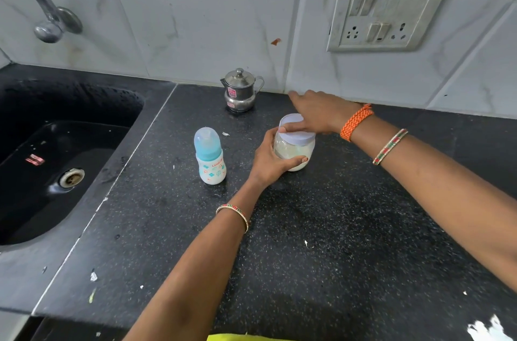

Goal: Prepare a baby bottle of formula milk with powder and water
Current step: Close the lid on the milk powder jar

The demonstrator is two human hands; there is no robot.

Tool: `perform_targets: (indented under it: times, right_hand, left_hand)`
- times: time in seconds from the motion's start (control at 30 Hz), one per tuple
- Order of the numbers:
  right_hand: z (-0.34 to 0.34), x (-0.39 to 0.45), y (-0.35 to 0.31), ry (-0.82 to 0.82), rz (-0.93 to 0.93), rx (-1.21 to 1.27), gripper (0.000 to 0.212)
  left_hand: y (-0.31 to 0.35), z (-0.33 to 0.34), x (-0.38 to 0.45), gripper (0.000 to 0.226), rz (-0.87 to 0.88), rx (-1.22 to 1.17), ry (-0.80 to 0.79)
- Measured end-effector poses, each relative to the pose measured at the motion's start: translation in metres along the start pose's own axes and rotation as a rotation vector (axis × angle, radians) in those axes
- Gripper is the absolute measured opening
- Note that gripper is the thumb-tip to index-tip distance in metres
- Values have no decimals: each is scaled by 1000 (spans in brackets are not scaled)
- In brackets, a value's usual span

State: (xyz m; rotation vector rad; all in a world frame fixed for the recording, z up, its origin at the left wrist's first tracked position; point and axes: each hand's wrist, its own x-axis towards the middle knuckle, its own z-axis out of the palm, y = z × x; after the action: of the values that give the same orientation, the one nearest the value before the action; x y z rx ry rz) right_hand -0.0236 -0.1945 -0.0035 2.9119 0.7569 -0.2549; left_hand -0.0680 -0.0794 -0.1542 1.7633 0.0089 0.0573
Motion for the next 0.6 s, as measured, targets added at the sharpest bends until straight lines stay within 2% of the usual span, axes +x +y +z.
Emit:
perform_targets:
  times: [0.07, 0.13, 0.2, 0.27, 0.3, 0.33, 0.43, 0.5, 0.53, 0.6]
  right_hand:
    - [3, -4, -6, 65, 21, 25, 85]
    - [2, -5, -5, 134, -22, -59, 81]
    - [-4, -4, -2, 18, -108, -94, 70]
    - [-11, -5, 0, -219, -161, 4, 72]
    - [-10, -5, 2, -262, -161, 52, 73]
    - [-9, -4, 2, -214, -146, 88, 70]
    - [-8, -6, 1, 63, -3, 163, 59]
    - [-5, -7, 3, 161, -14, 64, 61]
    - [-4, -7, 2, 144, -63, 20, 57]
    - [-2, -8, 3, -51, -166, 9, 59]
  left_hand:
    - [-1, 0, 0, 83, -2, 3, 0]
    - [0, 0, 0, 85, -1, 10, -6]
    - [1, 0, 0, 85, -1, 2, 0]
    - [1, 0, 0, 85, 0, 3, 3]
    - [1, -1, 0, 85, 2, 4, 3]
    - [1, -1, 0, 84, 4, 2, 4]
    - [1, 0, -1, 83, 5, 12, 6]
    - [1, 0, -1, 84, 3, 15, 6]
    - [0, 0, 0, 85, 4, 12, 6]
    - [1, -1, -1, 88, 11, 14, 2]
